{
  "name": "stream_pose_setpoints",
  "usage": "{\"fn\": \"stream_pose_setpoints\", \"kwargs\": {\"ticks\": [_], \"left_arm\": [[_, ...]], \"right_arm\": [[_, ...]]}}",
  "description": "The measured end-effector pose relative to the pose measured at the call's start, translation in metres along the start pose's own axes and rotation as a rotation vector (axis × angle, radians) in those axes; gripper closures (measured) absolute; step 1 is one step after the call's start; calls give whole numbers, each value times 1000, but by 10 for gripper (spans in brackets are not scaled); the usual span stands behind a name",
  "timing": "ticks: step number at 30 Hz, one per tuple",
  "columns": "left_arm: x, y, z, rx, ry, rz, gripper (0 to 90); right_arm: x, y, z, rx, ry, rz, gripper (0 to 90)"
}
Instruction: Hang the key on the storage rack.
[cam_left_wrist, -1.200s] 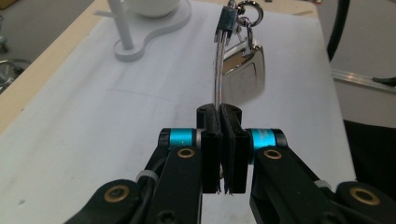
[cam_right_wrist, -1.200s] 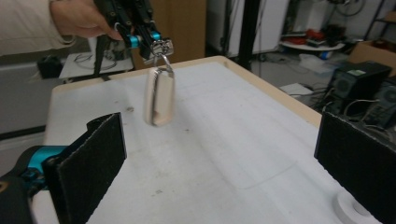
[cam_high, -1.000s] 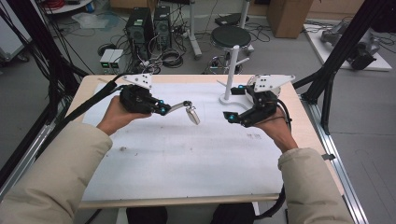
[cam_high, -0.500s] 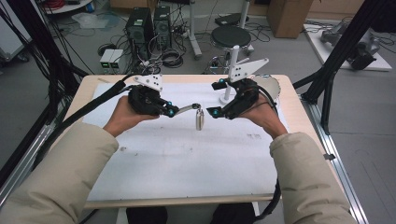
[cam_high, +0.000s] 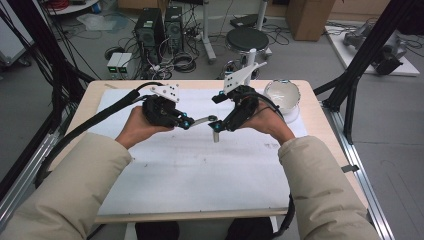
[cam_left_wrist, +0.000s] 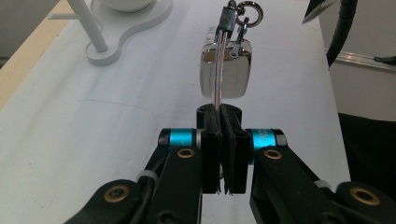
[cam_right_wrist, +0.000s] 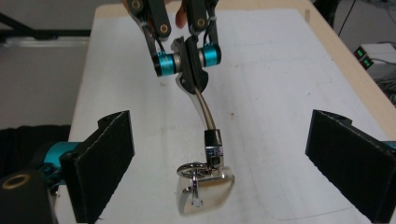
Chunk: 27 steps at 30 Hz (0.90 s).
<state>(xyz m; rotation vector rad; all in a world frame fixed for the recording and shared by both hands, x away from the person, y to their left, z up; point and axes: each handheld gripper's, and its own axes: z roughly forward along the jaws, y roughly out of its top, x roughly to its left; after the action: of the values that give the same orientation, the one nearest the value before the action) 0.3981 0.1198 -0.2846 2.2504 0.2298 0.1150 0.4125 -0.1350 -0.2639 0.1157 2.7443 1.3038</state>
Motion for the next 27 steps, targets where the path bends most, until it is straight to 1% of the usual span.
{"fn": "stream_pose_setpoints", "kwargs": {"ticks": [2, 3, 4, 5, 6, 7, 8, 9, 10, 11, 12, 13, 14, 16, 19, 20, 21, 22, 24, 25, 26, 27], "left_arm": [[0, 0, 0, 3, 0, 3, 868], [0, 0, 0, 6, -3, 4, 868], [0, 0, -1, 13, -2, 9, 868], [0, 0, -1, 14, 0, 12, 868], [0, -1, 0, 14, -4, 7, 868], [0, -1, 0, 13, -2, 9, 868], [0, -1, 0, 18, -5, 11, 868], [0, -1, 1, 16, -5, 10, 868], [-1, -1, 2, 21, 1, 9, 868], [-1, -2, 3, 24, 6, 9, 868], [-1, -2, 3, 29, 2, 12, 868], [-1, -2, 4, 29, 3, 12, 868], [-1, -3, 5, 28, 2, 11, 868], [-1, -3, 5, 34, 1, 16, 868], [-1, -4, 7, 43, 0, 16, 869], [-1, -4, 8, 48, -2, 17, 869], [-1, -4, 8, 44, -6, 14, 869], [-1, -4, 8, 50, -4, 18, 869], [-1, -4, 8, 40, 2, 17, 870], [-1, -4, 8, 40, 2, 17, 869], [-1, -4, 7, 39, 1, 18, 870], [0, -4, 7, 39, 1, 20, 870]], "right_arm": [[0, 1, 3, 20, 6, -20, 163], [0, 1, 4, 23, 7, -35, 171], [1, 2, 5, 29, 17, -43, 200], [1, 3, 6, 37, 19, -49, 251], [1, 3, 7, 41, 21, -54, 266], [1, 3, 8, 50, 19, -55, 294], [1, 3, 8, 50, 19, -55, 294], [1, 4, 9, 71, 17, -58, 342], [2, 4, 10, 79, 20, -62, 369], [2, 4, 10, 79, 20, -62, 369], [2, 4, 12, 100, 23, -77, 413], [2, 4, 12, 100, 23, -77, 413], [2, 3, 14, 129, 23, -71, 439], [2, 3, 15, 141, 20, -64, 475], [1, 3, 17, 146, 27, -41, 491], [1, 3, 18, 152, 24, -39, 523], [1, 3, 18, 152, 24, -39, 523], [0, 1, 23, 173, 34, -31, 518], [-1, -2, 29, 175, 56, -14, 466], [-1, -3, 32, 185, 71, -6, 466], [-1, -4, 34, 196, 75, -17, 481], [-1, -4, 34, 196, 75, -17, 481]]}}
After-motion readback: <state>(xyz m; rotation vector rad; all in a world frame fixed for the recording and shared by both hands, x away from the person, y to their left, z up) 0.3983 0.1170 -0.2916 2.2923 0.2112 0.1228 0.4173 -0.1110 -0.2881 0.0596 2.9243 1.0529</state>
